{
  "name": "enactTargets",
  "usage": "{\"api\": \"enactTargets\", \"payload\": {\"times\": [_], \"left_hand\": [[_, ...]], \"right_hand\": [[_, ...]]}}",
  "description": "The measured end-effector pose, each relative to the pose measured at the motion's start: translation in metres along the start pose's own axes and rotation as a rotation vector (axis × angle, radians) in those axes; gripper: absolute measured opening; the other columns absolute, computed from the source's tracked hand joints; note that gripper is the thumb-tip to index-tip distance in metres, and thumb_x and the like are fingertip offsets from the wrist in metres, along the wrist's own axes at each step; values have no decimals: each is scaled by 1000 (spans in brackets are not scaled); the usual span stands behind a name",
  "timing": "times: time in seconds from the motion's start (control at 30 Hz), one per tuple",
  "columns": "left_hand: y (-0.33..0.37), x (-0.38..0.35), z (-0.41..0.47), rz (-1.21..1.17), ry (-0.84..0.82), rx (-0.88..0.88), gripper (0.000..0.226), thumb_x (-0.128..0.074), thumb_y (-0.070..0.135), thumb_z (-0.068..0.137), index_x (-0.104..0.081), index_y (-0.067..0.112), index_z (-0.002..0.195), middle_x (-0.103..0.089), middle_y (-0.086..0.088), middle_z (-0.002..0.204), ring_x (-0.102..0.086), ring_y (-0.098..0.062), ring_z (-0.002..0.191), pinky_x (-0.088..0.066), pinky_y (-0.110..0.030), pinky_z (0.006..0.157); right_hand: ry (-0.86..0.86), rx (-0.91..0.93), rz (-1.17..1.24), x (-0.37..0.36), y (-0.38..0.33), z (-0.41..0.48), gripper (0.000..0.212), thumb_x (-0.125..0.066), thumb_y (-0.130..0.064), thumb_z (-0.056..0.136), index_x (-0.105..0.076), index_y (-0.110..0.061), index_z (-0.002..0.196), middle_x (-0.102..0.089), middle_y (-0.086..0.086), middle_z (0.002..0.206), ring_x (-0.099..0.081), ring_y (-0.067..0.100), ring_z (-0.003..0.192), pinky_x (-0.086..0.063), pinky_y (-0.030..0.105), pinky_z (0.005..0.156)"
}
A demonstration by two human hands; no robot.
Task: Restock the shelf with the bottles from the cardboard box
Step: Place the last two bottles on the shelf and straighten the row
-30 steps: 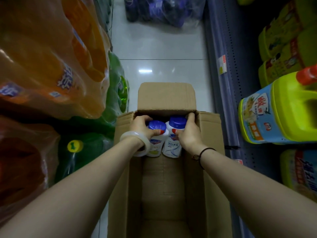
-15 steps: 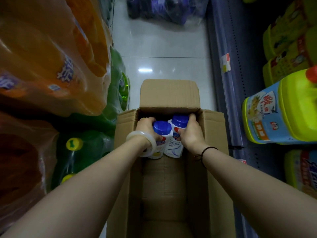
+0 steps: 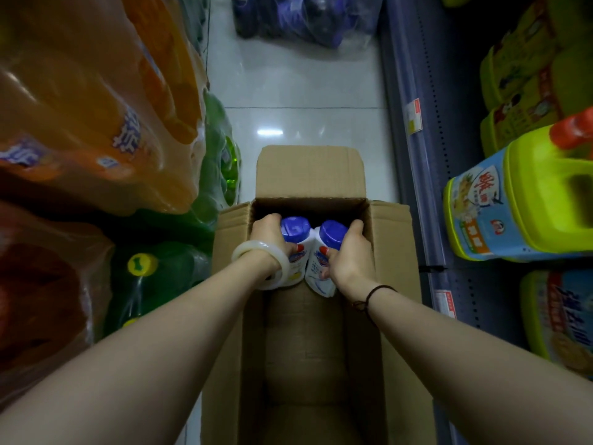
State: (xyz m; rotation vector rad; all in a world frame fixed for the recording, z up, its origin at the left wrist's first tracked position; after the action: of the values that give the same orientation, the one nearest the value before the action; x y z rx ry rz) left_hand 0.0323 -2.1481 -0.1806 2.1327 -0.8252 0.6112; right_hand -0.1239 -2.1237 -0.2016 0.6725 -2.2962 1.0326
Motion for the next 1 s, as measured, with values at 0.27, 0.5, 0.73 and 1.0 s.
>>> {"api": "enactTargets", "payload": {"times": [0.27,0.5,0.73,1.0], "left_hand": [[24,31,-29,-33,-62,-62,53,-73,13,75,-50,7,123,-58,-10,126,-53,-25,118,-42,-33,94],[53,88,-72,-188,-68,-102,60,-75,10,72,-50,7,127,-58,-10,127,-53,-25,116,-41,-29,84],[117,167,-138,-240,-54,-224,61,-75,18,72,-52,8,127,-59,-9,125,-50,-13,95,-41,-16,63],[226,283,-242,-223,-87,-396,49,-79,17,69,-63,13,115,-63,-8,104,-60,-27,94,-49,-36,87]], "right_hand": [[-42,73,99,46,-10,-23,31,-64,-16,85,-46,-17,111,-62,5,108,-65,25,98,-59,45,75],[-149,192,231,113,-60,-56,34,-70,-17,80,-56,-7,109,-63,2,97,-63,16,86,-48,20,63],[-175,332,265,197,-127,-118,41,-75,-20,76,-63,-9,113,-68,5,104,-64,14,90,-53,31,78],[-133,438,370,332,-211,-214,28,-77,-16,74,-69,-13,100,-72,11,101,-65,15,84,-50,27,66]]}}
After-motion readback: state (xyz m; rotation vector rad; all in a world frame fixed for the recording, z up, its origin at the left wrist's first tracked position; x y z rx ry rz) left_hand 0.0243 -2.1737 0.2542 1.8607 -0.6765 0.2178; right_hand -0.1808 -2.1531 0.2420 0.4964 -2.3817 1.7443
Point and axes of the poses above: each hand's wrist, its own z-axis towards the middle knuckle, its own x-axis out of the back of the hand, y = z × x, the point moved 8 cm from there along z, towards the middle knuckle
